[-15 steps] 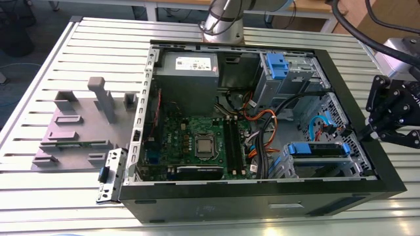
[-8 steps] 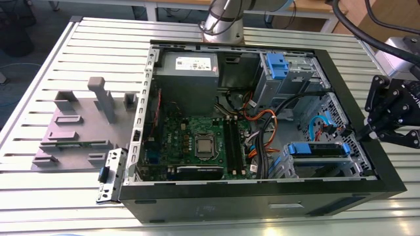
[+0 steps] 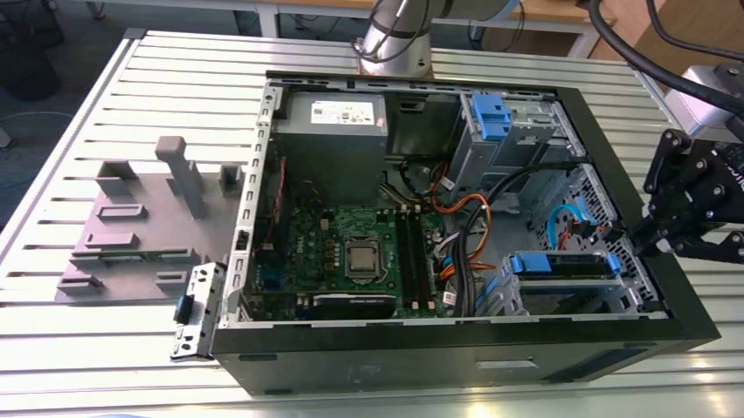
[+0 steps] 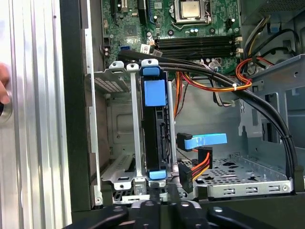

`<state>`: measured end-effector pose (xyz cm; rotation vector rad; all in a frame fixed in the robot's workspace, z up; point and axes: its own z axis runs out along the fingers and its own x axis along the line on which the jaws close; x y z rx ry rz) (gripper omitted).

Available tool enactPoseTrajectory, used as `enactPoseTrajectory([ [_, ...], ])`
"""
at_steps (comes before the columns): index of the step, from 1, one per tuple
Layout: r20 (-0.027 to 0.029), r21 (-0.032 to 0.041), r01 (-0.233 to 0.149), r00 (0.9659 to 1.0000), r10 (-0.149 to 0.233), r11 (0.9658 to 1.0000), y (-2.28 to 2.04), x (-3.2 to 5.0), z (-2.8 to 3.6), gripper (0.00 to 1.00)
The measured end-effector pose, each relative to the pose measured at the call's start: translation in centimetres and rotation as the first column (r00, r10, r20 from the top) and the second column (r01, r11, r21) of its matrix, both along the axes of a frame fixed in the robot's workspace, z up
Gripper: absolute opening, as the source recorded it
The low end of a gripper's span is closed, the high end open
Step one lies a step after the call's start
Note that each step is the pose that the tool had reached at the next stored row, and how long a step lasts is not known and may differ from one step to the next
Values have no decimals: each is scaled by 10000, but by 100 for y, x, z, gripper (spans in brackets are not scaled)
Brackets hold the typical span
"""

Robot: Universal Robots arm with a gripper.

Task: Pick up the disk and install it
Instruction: 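Insert the first disk wire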

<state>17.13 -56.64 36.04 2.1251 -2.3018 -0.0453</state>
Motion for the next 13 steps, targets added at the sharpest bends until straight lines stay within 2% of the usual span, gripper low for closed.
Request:
enactPoseTrajectory([
  [3, 0, 0, 0, 10000, 0, 10000, 0, 0, 0, 29],
  [4, -1, 0, 0, 10000, 0, 10000, 0, 0, 0, 36],
  [8, -1, 0, -1, 10000, 1, 10000, 1, -4, -1, 36],
  [13, -1, -1, -17, 10000, 17, 10000, 62, -67, -33, 36],
])
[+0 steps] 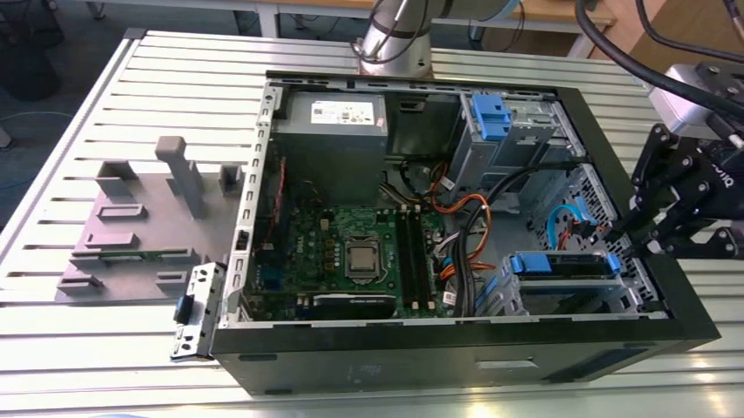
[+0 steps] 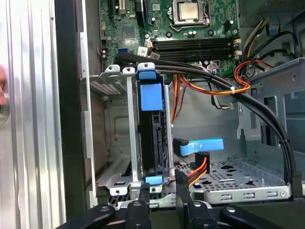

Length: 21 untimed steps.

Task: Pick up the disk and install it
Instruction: 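Insert the first disk wire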

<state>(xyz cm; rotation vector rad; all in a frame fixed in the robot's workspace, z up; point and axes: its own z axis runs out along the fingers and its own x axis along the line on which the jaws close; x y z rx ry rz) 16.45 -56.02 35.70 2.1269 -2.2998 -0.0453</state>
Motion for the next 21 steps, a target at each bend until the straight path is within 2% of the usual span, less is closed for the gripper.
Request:
enactPoseTrajectory([
  [6, 0, 0, -46, 10000, 46, 10000, 160, -20, -19, 36],
  [8, -1, -14, -137, 9999, 137, 9999, 170, -20, -34, 36],
  [12, -2, -90, -393, 9992, 393, 9992, 174, -18, -74, 36],
  [21, -2, -87, -283, 9996, 283, 9996, 217, -11, -162, 36],
])
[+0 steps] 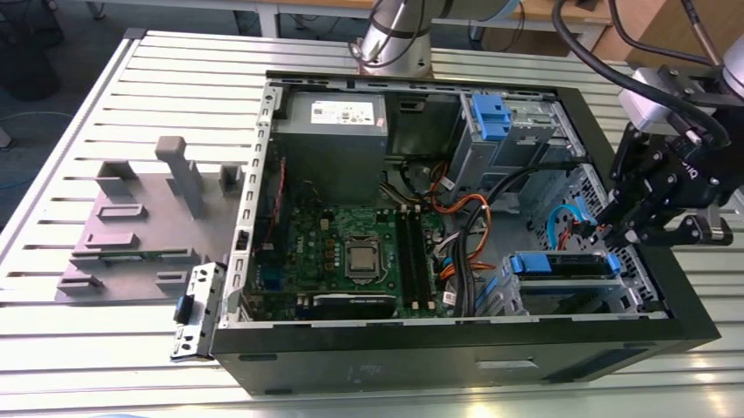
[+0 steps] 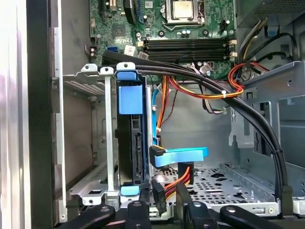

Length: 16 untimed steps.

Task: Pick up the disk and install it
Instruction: 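Insert the first disk wire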

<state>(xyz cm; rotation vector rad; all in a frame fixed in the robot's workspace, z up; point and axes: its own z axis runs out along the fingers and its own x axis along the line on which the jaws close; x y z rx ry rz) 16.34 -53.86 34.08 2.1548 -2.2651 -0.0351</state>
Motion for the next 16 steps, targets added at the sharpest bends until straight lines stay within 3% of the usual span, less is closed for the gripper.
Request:
enactPoseTrajectory([
  [8, 0, -46, 1, 10000, -1, 10000, 0, 0, -4, 36],
  [13, 0, -74, 1, 10000, -1, 10000, 0, 0, -4, 19],
  [16, 0, -91, 0, 10000, 0, 10000, 0, 0, -4, 19],
])
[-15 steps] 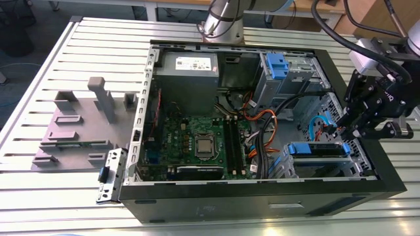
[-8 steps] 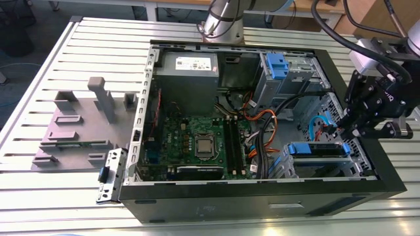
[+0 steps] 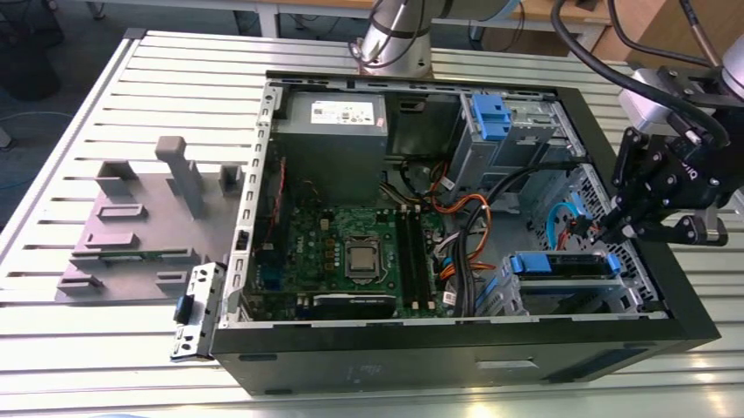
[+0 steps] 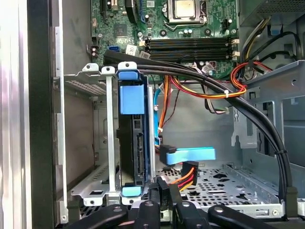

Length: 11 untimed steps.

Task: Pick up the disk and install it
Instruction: 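Insert the first disk wire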

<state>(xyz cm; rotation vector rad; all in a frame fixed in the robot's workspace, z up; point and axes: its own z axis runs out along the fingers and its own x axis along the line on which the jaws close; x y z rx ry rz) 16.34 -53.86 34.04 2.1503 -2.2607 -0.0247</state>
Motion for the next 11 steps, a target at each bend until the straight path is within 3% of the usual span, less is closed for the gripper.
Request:
enactPoseTrajectory([
  [6, 1, -34, -1, 10000, 1, 10000, 0, -12, 1, 19],
  [11, 16, -50, 0, 10000, 0, 10000, -47, -158, 1, 19],
])
